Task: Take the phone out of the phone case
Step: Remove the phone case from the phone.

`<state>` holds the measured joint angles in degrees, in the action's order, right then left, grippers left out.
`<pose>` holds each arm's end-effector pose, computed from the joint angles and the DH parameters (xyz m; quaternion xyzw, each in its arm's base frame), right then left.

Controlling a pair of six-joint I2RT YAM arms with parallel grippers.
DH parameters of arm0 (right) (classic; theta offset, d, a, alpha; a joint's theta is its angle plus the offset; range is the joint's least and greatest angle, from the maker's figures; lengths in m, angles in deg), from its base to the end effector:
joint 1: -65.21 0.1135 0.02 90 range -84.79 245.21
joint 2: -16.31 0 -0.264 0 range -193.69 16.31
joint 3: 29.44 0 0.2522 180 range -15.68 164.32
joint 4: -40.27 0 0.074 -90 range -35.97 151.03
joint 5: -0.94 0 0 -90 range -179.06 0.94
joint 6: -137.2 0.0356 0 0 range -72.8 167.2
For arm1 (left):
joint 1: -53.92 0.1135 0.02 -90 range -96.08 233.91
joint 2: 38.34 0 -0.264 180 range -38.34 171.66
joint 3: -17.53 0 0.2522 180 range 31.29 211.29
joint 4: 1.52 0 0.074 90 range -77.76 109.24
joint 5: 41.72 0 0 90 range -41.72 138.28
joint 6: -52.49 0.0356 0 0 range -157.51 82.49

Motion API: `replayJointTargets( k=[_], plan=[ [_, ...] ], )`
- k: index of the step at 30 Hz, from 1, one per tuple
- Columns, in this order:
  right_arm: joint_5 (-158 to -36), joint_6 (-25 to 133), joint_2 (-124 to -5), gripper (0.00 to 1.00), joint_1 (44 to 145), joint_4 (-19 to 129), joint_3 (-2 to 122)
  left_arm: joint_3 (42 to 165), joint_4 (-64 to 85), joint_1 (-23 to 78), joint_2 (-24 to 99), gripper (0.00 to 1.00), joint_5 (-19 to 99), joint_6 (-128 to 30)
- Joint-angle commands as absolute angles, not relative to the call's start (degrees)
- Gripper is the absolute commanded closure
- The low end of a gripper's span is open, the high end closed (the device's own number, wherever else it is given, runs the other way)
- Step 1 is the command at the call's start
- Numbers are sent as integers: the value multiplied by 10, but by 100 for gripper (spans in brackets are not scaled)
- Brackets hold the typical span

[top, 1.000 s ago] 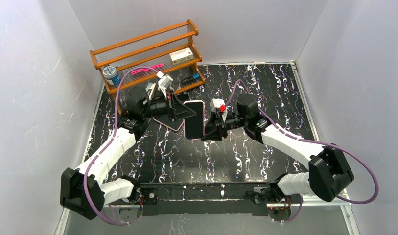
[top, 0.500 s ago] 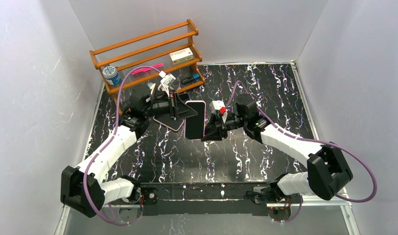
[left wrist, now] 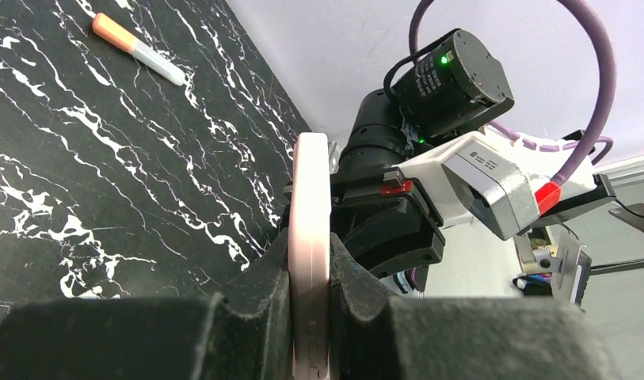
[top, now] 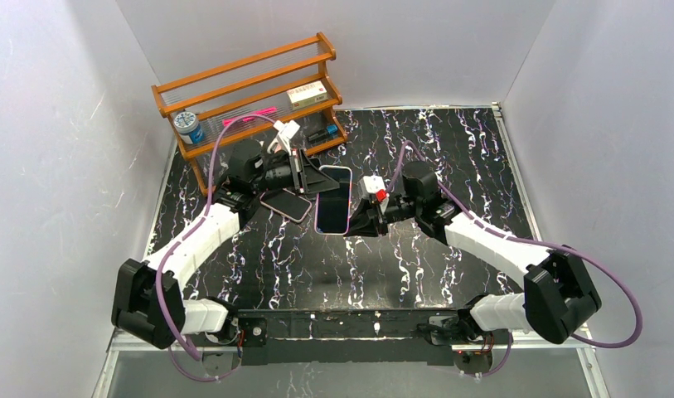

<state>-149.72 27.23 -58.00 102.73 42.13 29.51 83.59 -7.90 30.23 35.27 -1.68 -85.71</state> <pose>0.2025 0.1946 0.2738 -0.5968 0.4651 0.4799 0.4441 0.2568 -0.1424 0.3317 0.1514 0.6955 -0.6166 0.3365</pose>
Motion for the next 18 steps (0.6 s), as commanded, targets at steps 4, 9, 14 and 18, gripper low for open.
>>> replayJointTargets(
  k=[4,9,14,18],
  plan=[
    [-1501,310,-555,79,1038,368,296,822,-137,302,291,100,35,-816],
    [-1506,385,-551,66,1037,329,280,801,-176,303,273,100,42,-801],
    [-1516,442,-554,62,1037,281,270,785,-204,303,258,100,47,-797],
    [-1514,462,-558,62,1036,263,272,784,-208,303,254,100,48,-797]
  ],
)
